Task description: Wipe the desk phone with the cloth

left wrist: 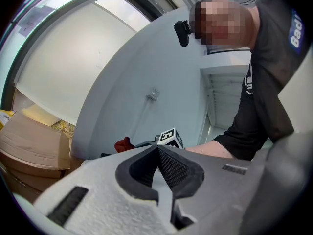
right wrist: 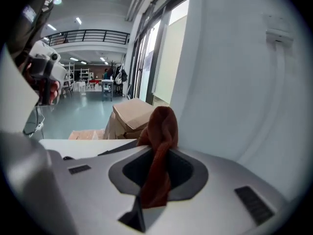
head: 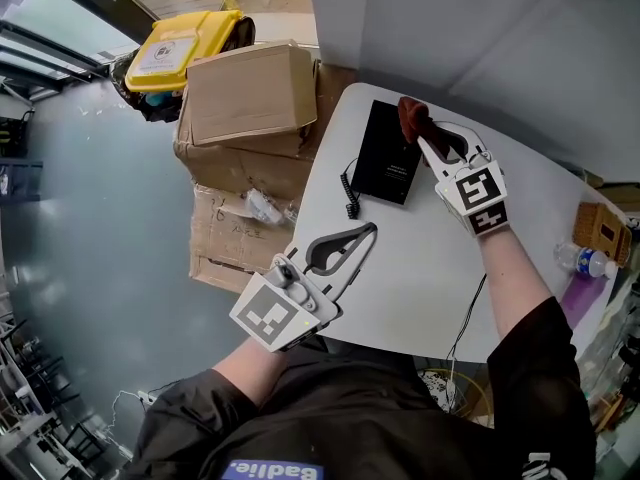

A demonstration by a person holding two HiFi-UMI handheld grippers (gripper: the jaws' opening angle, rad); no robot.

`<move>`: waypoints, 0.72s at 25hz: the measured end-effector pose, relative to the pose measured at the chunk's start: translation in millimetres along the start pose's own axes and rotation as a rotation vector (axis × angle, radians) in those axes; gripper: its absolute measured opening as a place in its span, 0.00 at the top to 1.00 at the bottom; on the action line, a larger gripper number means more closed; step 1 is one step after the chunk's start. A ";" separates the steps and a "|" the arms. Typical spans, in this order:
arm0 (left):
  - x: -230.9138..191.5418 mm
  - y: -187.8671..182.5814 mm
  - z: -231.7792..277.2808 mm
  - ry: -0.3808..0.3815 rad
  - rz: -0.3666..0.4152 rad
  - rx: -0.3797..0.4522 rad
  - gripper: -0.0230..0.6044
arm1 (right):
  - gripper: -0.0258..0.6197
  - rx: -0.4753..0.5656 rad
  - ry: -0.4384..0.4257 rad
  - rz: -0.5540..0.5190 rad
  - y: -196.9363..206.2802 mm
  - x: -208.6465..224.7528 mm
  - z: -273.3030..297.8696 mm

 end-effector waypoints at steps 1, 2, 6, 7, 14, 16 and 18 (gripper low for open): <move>-0.9 2.0 -0.1 -0.001 -0.003 -0.004 0.96 | 0.84 -0.019 0.007 -0.029 -0.7 3.7 6.6; -1.6 3.8 -0.5 -0.004 -0.006 -0.005 0.96 | 0.84 -0.036 0.014 -0.059 -0.6 6.6 12.6; -3.5 11.3 -4.5 -0.022 -0.021 -0.007 0.96 | 0.84 -0.061 0.013 -0.162 2.7 5.1 27.4; -4.7 13.5 -6.4 -0.026 -0.025 -0.010 0.96 | 0.84 -0.061 0.013 -0.180 3.2 2.3 28.9; -8.6 23.6 -18.5 -0.032 -0.035 -0.030 0.96 | 0.84 -0.071 -0.003 -0.219 13.7 -27.7 26.9; -8.2 24.3 -20.2 -0.028 -0.036 -0.025 0.96 | 0.84 -0.076 -0.014 -0.213 20.0 -37.3 25.3; -6.5 23.5 -22.3 -0.024 -0.038 -0.019 0.96 | 0.84 -0.078 -0.015 -0.195 26.3 -46.2 22.5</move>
Point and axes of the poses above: the fingertips, and each gripper's own axes: z forward along the fingers, x to its right, y out of its underside, the point moved 9 cm from there along -z, backward along the fingers, and after that the axes turned 8 degrees about z, right-handed, at the moved point
